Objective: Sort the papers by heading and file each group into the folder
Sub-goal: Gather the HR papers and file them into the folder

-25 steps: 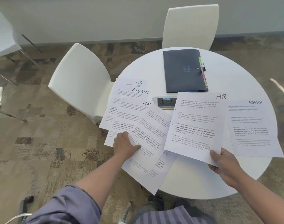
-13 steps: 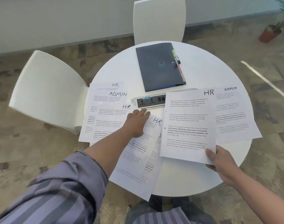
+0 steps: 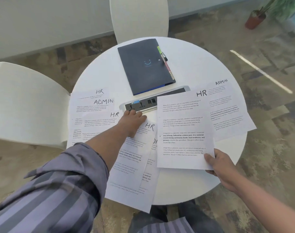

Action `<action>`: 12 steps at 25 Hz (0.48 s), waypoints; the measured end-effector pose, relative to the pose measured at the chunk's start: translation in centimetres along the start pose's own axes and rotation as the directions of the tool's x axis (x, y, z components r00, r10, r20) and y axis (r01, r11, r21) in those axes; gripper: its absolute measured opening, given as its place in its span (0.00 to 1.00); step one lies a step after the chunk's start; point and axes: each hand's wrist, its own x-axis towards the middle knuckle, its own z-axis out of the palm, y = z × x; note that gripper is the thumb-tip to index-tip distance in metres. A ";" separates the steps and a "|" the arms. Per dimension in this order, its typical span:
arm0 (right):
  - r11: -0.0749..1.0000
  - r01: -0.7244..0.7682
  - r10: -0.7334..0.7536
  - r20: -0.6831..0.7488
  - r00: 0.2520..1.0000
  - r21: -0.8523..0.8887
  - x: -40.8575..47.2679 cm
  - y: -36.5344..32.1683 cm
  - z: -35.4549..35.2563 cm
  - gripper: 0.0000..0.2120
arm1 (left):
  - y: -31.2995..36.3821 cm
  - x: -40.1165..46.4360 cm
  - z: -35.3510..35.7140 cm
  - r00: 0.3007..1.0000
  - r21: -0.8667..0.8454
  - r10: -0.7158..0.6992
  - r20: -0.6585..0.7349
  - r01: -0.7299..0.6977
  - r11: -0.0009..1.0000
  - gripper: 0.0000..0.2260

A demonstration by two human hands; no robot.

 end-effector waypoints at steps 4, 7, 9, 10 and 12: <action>1.000 -0.003 0.002 -0.002 1.000 -0.001 0.0 0.0 0.0 0.09 | -0.5 0.3 -0.4 1.000 0.023 -0.022 0.004 0.022 1.000 0.46; 1.000 0.004 -0.004 0.002 1.000 -0.008 0.2 0.1 0.2 0.10 | -0.5 -0.1 -0.4 0.998 0.053 -0.047 -0.039 0.049 0.997 0.33; 1.000 0.008 -0.008 -0.004 1.000 -0.009 0.6 0.3 0.3 0.09 | -0.5 -0.6 -0.6 0.994 0.065 -0.052 -0.096 0.058 0.996 0.18; 1.000 0.009 -0.009 -0.006 1.000 -0.009 0.8 0.3 0.3 0.09 | -0.5 -1.0 -0.7 0.992 0.069 -0.053 -0.114 0.061 0.996 0.12; 1.000 0.014 -0.014 -0.012 1.000 -0.016 1.2 0.6 0.3 0.09 | -0.8 -1.8 -1.5 0.993 0.041 -0.059 -0.099 0.063 0.997 0.09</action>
